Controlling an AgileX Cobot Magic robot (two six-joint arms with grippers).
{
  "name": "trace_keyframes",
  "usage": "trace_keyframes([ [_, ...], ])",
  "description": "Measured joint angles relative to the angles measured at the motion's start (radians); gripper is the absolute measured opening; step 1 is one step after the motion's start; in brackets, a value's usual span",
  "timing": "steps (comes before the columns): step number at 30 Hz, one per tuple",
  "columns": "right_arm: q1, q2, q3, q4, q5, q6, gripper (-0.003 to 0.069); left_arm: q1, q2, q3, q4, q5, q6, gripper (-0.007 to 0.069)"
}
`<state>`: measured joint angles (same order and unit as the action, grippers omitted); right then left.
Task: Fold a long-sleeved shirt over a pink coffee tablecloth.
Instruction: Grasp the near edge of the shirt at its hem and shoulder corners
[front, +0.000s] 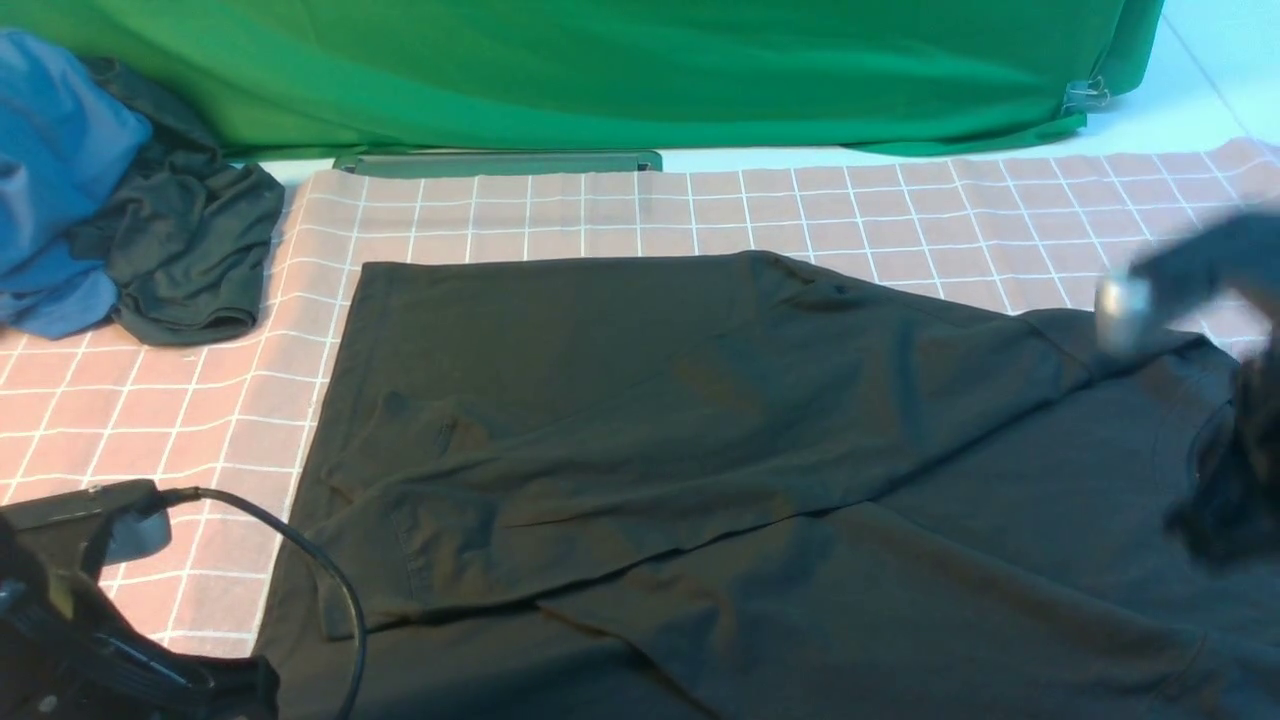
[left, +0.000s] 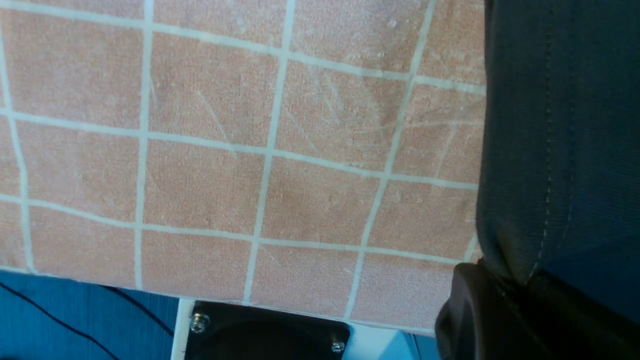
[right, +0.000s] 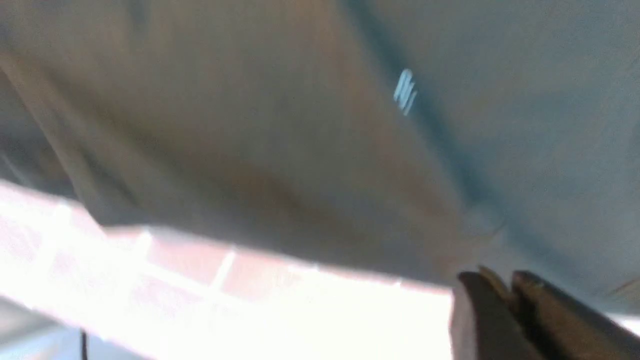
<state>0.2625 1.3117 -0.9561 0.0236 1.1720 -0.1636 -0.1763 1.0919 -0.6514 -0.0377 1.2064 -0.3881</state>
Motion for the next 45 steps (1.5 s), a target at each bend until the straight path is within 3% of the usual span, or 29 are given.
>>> trace_keyframes([
  [4,0.0,0.005,0.188,-0.032,-0.2,0.102,0.0402,0.0,-0.003,0.0,-0.003,-0.002,-0.001,0.003],
  [9,-0.046,0.074,0.284,-0.11,-0.366,0.279,0.0499,0.0,-0.003,0.0,-0.004,-0.007,-0.002,0.003],
  [17,-0.079,0.238,0.281,-0.123,-0.475,0.294,0.0497,0.0,-0.003,0.0,-0.004,-0.01,0.007,0.003],
  [20,-0.079,0.254,0.273,-0.12,-0.47,0.266,0.0374,0.0,-0.003,0.0,-0.004,-0.011,0.007,0.003],
  [22,-0.079,0.255,0.272,-0.124,-0.471,0.257,0.0194,0.0,-0.003,0.0,-0.007,-0.011,0.007,0.003],
  [24,-0.079,0.246,0.272,-0.128,-0.469,0.252,0.0104,0.0,-0.005,0.0,-0.008,-0.015,0.008,0.003],
  [34,-0.079,0.145,0.268,-0.153,-0.293,0.217,0.0096,0.0,-0.007,0.0,-0.023,-0.001,0.008,0.003],
  [40,-0.079,0.131,0.266,-0.157,-0.282,0.207,0.0123,0.0,-0.007,0.0,-0.029,0.002,0.008,0.003],
  [45,-0.079,0.138,0.264,-0.176,-0.42,0.205,0.0331,0.0,-0.007,0.0,-0.029,0.004,0.008,0.003],
])
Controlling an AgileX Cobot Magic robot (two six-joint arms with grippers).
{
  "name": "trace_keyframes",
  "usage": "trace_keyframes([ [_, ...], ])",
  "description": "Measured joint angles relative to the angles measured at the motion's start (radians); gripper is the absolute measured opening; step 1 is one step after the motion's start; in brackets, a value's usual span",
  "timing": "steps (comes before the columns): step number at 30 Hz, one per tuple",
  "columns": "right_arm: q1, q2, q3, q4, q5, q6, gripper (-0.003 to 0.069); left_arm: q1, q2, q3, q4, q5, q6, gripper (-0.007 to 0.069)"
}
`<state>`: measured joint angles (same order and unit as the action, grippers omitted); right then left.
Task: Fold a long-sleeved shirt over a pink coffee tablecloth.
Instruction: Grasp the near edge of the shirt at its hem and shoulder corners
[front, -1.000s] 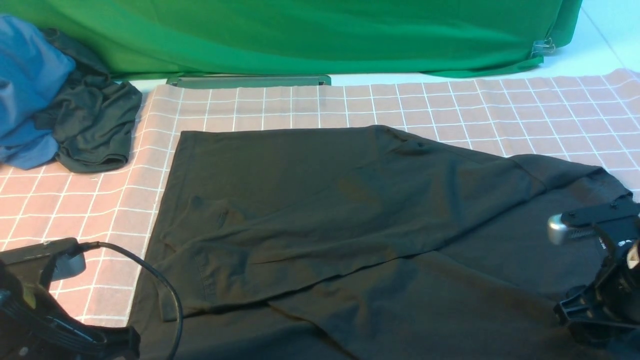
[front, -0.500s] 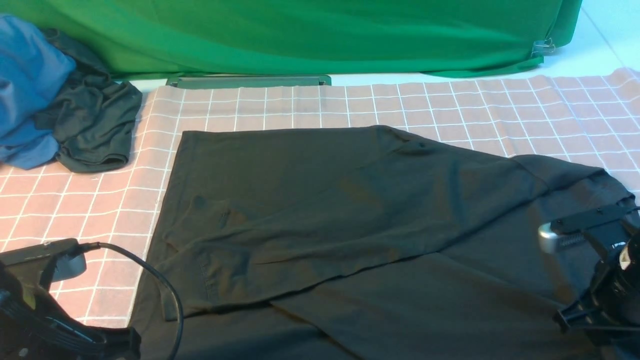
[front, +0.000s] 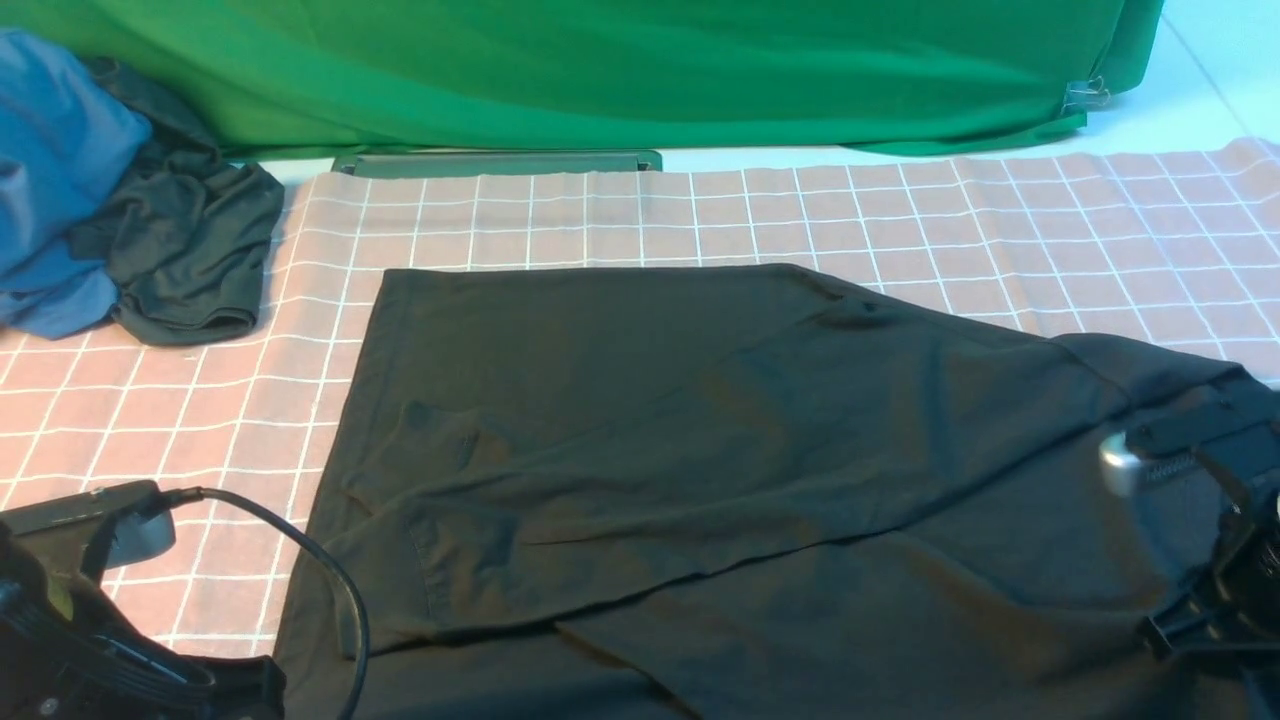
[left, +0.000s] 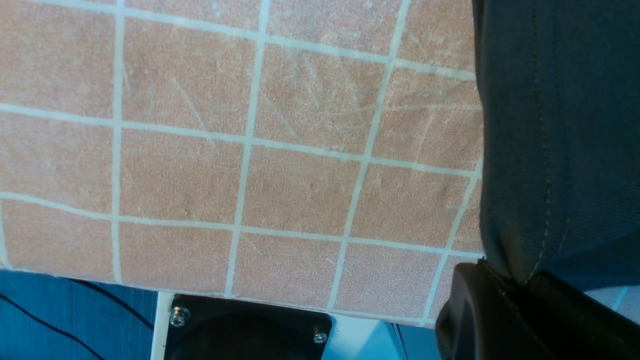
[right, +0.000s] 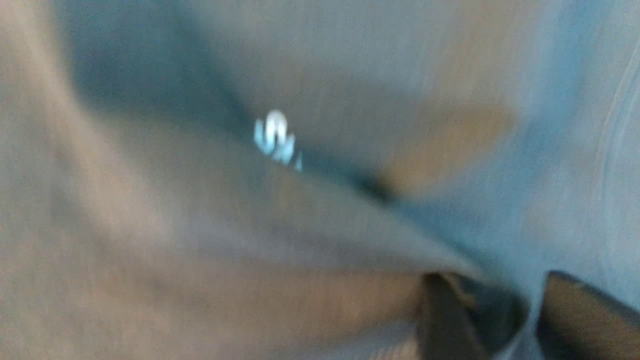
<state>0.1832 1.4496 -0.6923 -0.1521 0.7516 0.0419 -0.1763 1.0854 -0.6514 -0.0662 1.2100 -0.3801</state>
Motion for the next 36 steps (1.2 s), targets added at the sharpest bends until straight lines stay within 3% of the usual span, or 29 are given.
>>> trace_keyframes([
  [3,0.0,0.003,-0.021,-0.002,0.031,0.043,0.0435,0.0,0.0,0.0,0.0,0.001,0.0,0.003],
  [5,0.0,-0.003,-0.037,-0.002,0.106,0.06,0.0468,0.0,0.0,0.0,0.0,0.001,0.0,0.003],
  [9,0.0,-0.053,-0.031,0.007,0.263,0.067,0.0467,0.0,0.0,0.0,0.0,0.001,0.0,0.003],
  [12,0.0,-0.12,0.012,0.029,0.286,0.067,0.0457,0.0,0.0,0.0,0.0,0.001,0.0,0.003],
  [20,0.0,-0.174,0.162,0.254,0.114,-0.026,0.0459,0.0,0.0,0.0,0.0,-0.01,0.0,0.003],
  [30,0.0,-0.057,0.181,0.274,-0.018,-0.004,0.0489,0.0,0.0,0.0,0.0,-0.013,0.0,0.003],
  [32,0.0,-0.051,0.179,0.273,-0.024,0.006,0.0469,0.0,0.0,0.0,0.0,-0.014,0.0,0.003],
  [35,0.0,-0.05,0.179,0.261,-0.047,0.003,0.0367,0.0,0.0,0.0,0.0,-0.03,0.0,0.003],
  [36,-0.001,-0.049,0.179,0.254,-0.062,-0.014,0.0261,0.0,0.0,0.0,-0.001,-0.04,0.0,0.003],
])
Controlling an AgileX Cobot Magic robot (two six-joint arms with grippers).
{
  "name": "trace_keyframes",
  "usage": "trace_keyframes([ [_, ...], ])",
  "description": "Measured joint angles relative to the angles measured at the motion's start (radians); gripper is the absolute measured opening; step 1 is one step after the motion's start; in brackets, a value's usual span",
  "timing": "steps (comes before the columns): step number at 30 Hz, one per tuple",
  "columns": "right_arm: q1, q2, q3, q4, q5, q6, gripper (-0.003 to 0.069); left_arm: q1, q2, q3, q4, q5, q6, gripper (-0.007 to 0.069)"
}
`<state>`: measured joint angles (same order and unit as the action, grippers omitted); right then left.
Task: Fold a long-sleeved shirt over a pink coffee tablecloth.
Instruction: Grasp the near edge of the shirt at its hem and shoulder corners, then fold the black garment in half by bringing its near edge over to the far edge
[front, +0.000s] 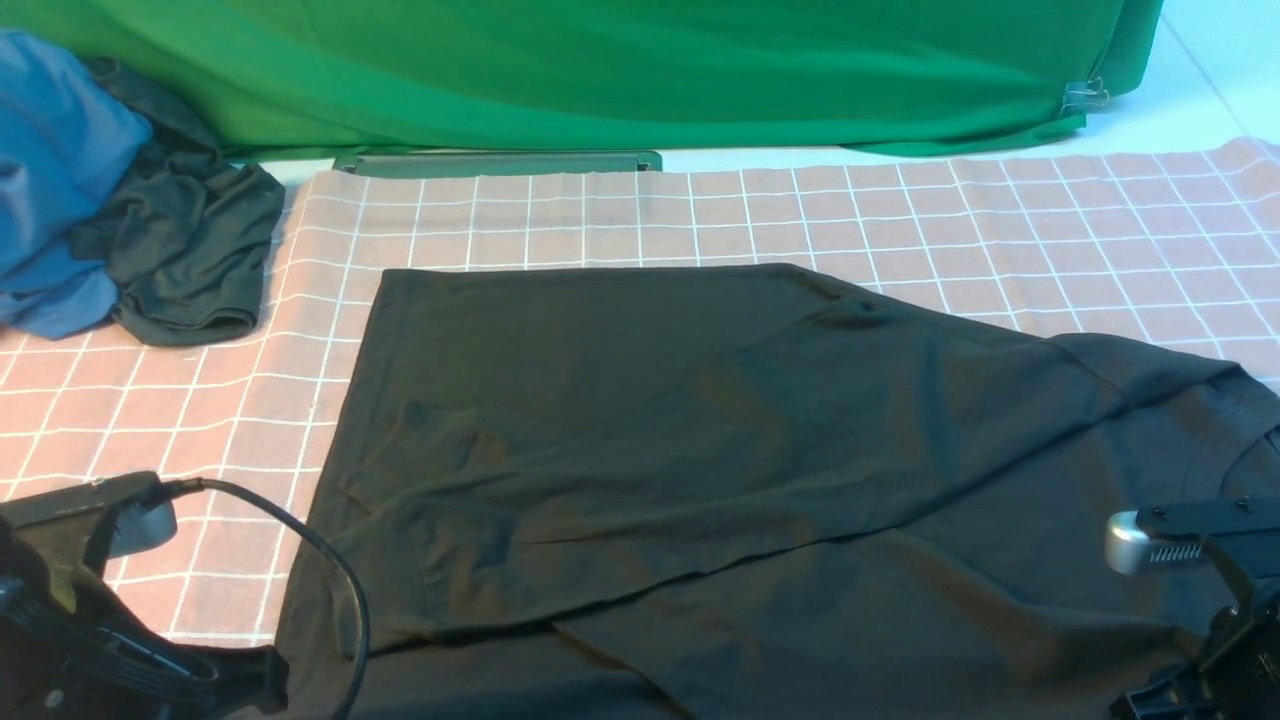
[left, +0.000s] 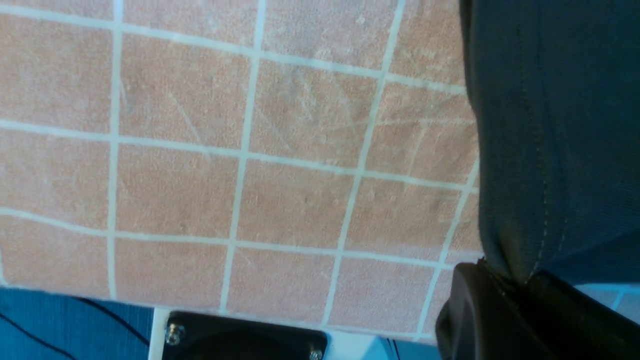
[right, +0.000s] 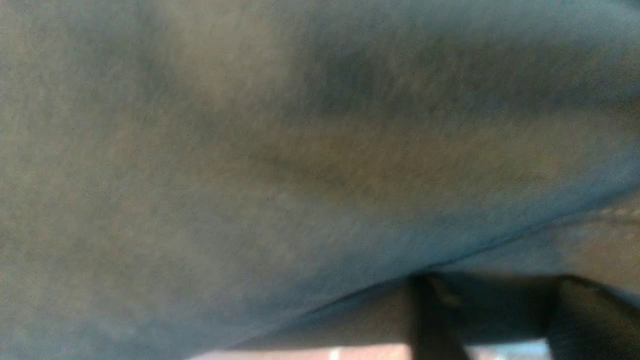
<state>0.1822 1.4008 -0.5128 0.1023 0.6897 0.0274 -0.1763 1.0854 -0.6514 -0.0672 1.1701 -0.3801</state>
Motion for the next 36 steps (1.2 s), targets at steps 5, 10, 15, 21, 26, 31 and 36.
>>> trace_keyframes([
  [5,-0.002,0.001,-0.009,0.004,-0.014,-0.055,0.0048,0.0,0.0,-0.002,-0.023,-0.003,0.0,0.003],
  [10,-0.002,-0.058,-0.056,-0.003,0.09,-0.066,0.0038,0.0,0.0,-0.058,-0.029,0.037,-0.013,0.003],
  [15,-0.002,-0.148,-0.135,-0.051,0.206,-0.069,0.0038,0.0,0.004,-0.166,-0.016,0.042,-0.067,0.003],
  [21,-0.037,-0.14,-0.268,-0.075,0.247,-0.076,0.0038,0.0,0.073,-0.273,-0.003,0.024,-0.105,0.003],
  [26,-0.126,-0.044,-0.433,-0.082,0.264,-0.114,0.0038,0.0,0.234,-0.404,0.011,-0.016,-0.109,0.003],
  [31,-0.168,0.126,-0.613,-0.085,0.311,-0.147,0.0038,0.0,0.404,-0.583,0.009,-0.032,-0.109,0.003],
  [36,-0.156,0.228,-0.709,-0.019,0.395,-0.244,0.0038,0.0,0.558,-0.746,-0.009,0.013,-0.108,0.003],
])
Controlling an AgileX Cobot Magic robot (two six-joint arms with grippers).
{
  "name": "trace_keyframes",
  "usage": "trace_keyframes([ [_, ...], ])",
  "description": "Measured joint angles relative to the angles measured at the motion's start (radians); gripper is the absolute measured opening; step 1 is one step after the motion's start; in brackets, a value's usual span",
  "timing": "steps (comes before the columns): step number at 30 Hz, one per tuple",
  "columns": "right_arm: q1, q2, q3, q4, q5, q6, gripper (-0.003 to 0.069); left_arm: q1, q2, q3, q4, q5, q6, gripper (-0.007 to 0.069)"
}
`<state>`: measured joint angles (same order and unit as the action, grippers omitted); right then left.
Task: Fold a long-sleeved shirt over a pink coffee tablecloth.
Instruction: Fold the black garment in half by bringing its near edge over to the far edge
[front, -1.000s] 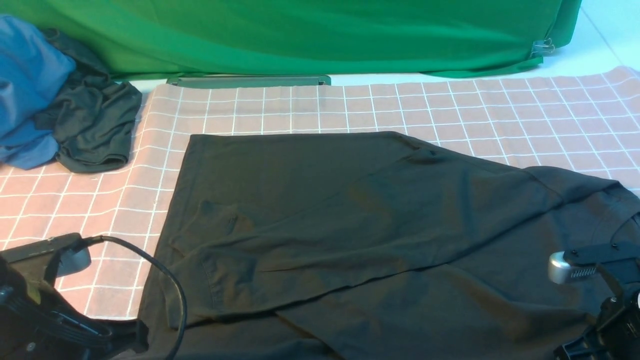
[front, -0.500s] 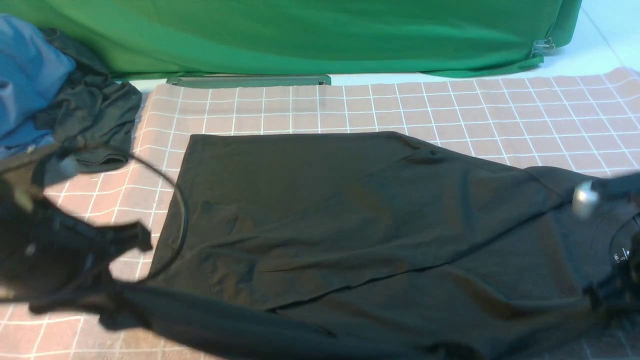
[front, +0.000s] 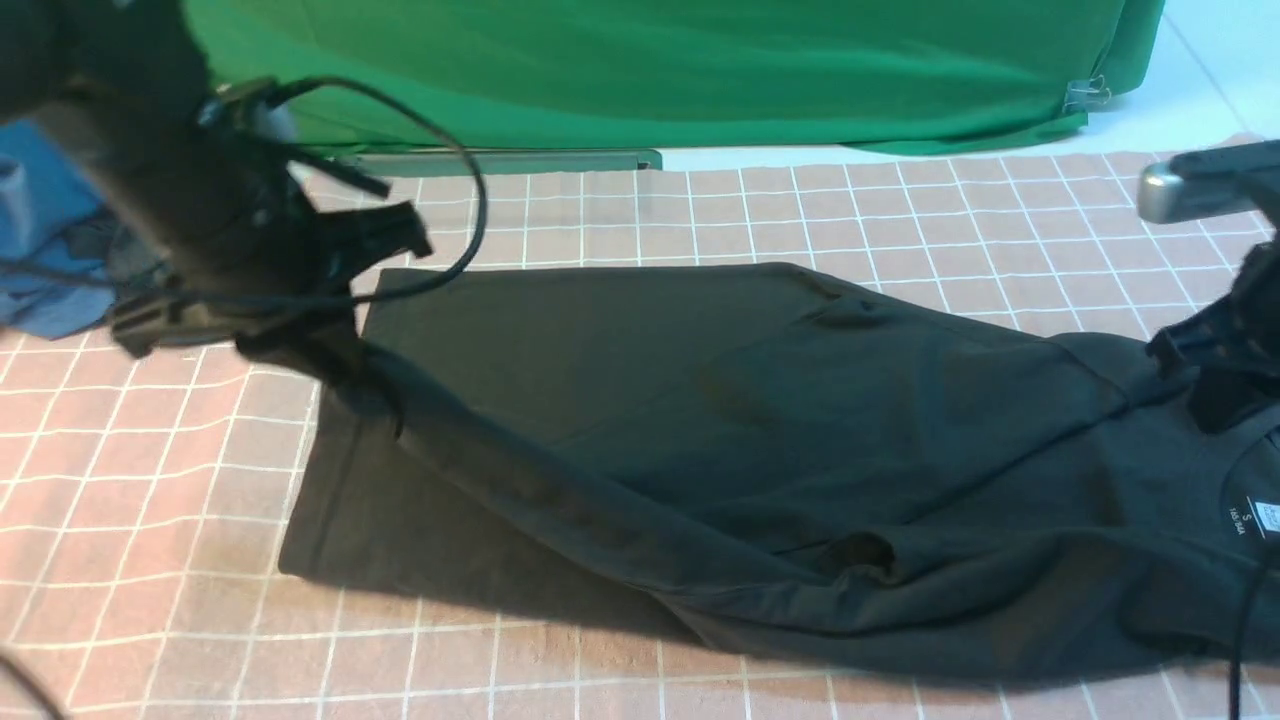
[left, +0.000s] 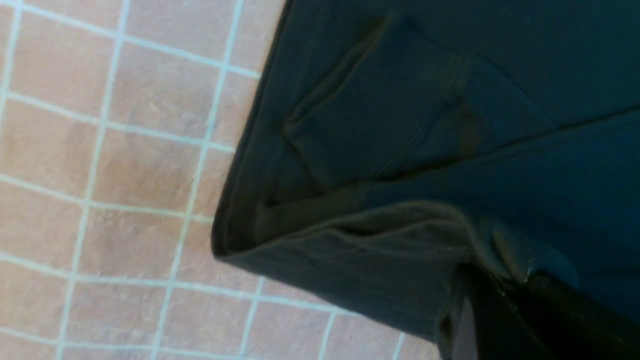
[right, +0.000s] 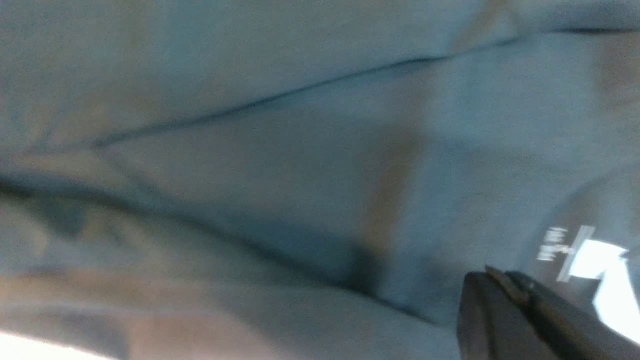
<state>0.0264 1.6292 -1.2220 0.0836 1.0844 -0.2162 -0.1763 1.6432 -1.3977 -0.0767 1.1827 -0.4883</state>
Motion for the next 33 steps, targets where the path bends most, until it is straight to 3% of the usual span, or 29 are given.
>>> trace_keyframes([
  [5,0.049,0.005,-0.004,0.082,0.071,-0.14,0.005,0.0,0.034,-0.018,0.02,0.015,0.002,0.003],
  [8,0.104,0.005,0.012,0.102,0.087,-0.226,0.0153,0.0,0.034,-0.018,0.036,0.032,0.009,0.003],
  [11,0.156,0.005,0.069,0.103,0.058,-0.313,0.0388,0.0,0.034,-0.018,0.037,0.034,0.026,0.003],
  [13,0.172,0.005,0.103,0.093,0.002,-0.343,0.0464,0.0,0.034,-0.018,0.037,0.034,0.028,0.003],
  [15,0.18,0.005,0.138,0.079,-0.051,-0.366,0.0486,0.0,0.034,-0.018,0.038,0.036,0.029,0.003],
  [20,0.181,0.014,0.203,0.064,-0.117,-0.428,0.0404,0.0,0.034,-0.018,0.037,0.036,0.03,0.003],
  [23,0.181,0.023,0.212,0.064,-0.156,-0.456,0.0258,0.0,0.034,-0.018,0.035,0.036,0.033,0.003],
  [25,0.181,0.026,0.212,0.064,-0.182,-0.465,0.0119,0.0,0.034,-0.018,0.034,0.036,0.033,0.003],
  [27,0.181,0.026,0.203,0.06,-0.187,-0.468,0.006,0.0,0.034,-0.018,0.035,0.036,0.033,0.003],
  [33,0.138,0.018,0.083,0.052,-0.16,-0.446,0.0046,0.029,0.034,-0.018,0.036,0.03,0.033,0.003],
])
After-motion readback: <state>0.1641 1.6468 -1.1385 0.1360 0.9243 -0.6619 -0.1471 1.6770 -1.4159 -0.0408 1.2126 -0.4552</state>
